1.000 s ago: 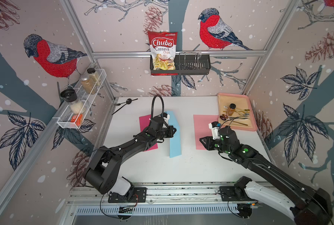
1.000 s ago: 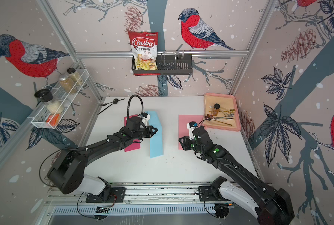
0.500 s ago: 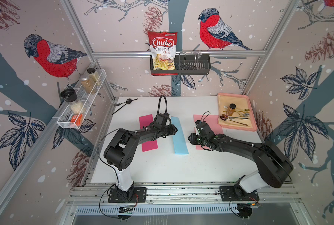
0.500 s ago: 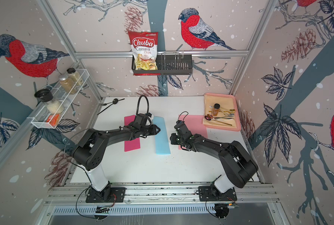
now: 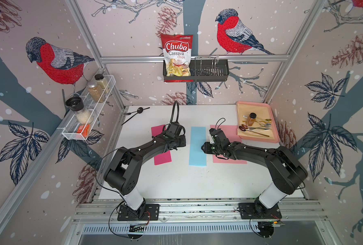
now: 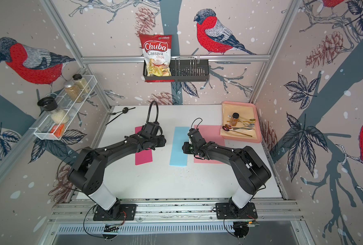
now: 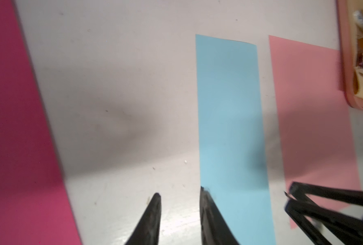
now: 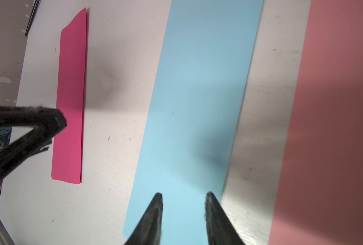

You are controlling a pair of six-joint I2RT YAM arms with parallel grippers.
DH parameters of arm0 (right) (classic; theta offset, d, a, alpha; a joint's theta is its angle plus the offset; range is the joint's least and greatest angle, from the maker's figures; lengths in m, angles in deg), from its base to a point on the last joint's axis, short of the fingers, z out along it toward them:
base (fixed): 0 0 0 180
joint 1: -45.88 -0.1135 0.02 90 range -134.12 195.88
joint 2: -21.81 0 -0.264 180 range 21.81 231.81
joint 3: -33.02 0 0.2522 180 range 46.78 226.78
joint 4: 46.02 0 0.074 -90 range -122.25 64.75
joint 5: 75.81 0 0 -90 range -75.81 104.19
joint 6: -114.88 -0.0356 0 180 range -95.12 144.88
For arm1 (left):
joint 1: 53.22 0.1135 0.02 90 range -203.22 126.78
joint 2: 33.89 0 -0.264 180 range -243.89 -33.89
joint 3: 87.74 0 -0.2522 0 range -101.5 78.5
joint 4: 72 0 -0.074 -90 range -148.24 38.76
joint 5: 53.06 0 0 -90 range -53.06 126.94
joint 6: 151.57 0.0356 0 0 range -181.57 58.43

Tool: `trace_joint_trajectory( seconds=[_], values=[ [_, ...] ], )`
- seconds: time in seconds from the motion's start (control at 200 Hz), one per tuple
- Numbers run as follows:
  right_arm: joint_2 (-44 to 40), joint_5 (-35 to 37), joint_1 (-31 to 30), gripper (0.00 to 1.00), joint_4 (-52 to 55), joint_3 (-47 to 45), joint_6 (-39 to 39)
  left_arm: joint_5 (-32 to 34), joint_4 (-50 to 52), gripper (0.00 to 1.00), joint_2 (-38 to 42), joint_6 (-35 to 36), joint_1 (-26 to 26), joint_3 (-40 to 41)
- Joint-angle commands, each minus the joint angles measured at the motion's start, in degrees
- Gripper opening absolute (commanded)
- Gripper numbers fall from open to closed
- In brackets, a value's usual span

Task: Fold the rectangular paper in half along the long edge
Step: Place the paper at the center of the board, then move the paper to the center of the board.

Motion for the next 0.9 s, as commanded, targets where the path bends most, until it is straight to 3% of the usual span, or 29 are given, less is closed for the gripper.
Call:
trace_joint_trajectory(
  seconds=[0.0,0.135,0.585,0.735,0.89],
  values=[
    [-4.0,1.5,1.3,0.37,0.5,-0.7,0.5,-7.0,-8.3,0.18,1.7,-4.0,-2.8,2.7],
    [-9.7,3.4,3.3,0.38,4.0,-1.5,2.1,-9.6,-14.4,0.0,-0.9,-6.4,-6.7,2.8],
    [-29.8,1.1,11.9,0.4,12.2,-8.2,5.2,-8.8,-21.5,0.0,-16.7,-8.9,-7.5,0.9],
    [-34.5,0.8,16.8,0.44,15.4,-10.5,6.1,-7.4,-21.9,0.0,-17.7,-9.0,-7.2,0.9],
    [-38.1,0.3,20.8,0.52,15.6,-12.5,5.0,-8.9,-26.0,0.0,-17.0,-10.6,-4.1,6.1]
  ],
)
